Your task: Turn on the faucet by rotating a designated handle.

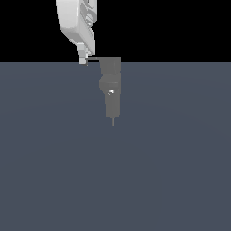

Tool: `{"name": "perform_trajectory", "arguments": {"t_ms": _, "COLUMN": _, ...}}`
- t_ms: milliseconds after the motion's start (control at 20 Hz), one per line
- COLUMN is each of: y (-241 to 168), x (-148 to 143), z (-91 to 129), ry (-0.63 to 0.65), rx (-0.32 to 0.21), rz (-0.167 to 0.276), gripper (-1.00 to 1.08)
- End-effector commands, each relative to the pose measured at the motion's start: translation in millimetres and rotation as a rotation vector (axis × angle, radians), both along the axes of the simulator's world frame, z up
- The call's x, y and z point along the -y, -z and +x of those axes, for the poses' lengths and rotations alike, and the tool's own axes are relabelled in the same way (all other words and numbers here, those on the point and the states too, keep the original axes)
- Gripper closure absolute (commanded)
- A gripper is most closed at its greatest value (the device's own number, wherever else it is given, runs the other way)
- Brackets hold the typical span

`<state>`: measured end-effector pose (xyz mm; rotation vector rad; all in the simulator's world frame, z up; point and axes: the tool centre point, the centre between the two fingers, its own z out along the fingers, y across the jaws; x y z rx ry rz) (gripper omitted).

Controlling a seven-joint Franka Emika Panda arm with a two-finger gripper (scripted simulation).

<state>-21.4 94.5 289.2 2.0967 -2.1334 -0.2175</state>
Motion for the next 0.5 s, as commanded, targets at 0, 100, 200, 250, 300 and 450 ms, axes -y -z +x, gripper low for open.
{"name": "perform_trajectory", "arguments": {"t_ms": 0, "y": -5.0, "x": 11.7, "z": -5.5, "ry": 0.010, "rx": 0.005, "rz": -0.002, "gripper": 1.08}}
{"name": "perform_trajectory", "arguments": {"t_ms": 100, "y": -6.5, "x": 16.0, "z": -10.8, "ry": 0.009, "rx": 0.005, "rz": -0.001, "gripper": 1.08}}
{"name": "perform_trajectory", "arguments": {"t_ms": 200, "y": -7.7, "x": 20.4, "z": -15.9, "ry": 0.009, "rx": 0.005, "rz": -0.001, "gripper": 1.08}}
{"name": "perform_trajectory", "arguments": {"t_ms": 250, "y": -8.5, "x": 22.5, "z": -18.5, "ry": 0.009, "rx": 0.006, "rz": -0.001, "gripper": 1.08}}
{"name": "perform_trajectory", "arguments": {"t_ms": 300, "y": -8.5, "x": 22.5, "z": -18.5, "ry": 0.009, "rx": 0.006, "rz": -0.001, "gripper": 1.08}}
{"name": "perform_trajectory", "arguments": {"t_ms": 450, "y": -4.2, "x": 27.1, "z": -19.1, "ry": -0.002, "rx": -0.001, "rz": -0.002, "gripper": 1.08}}
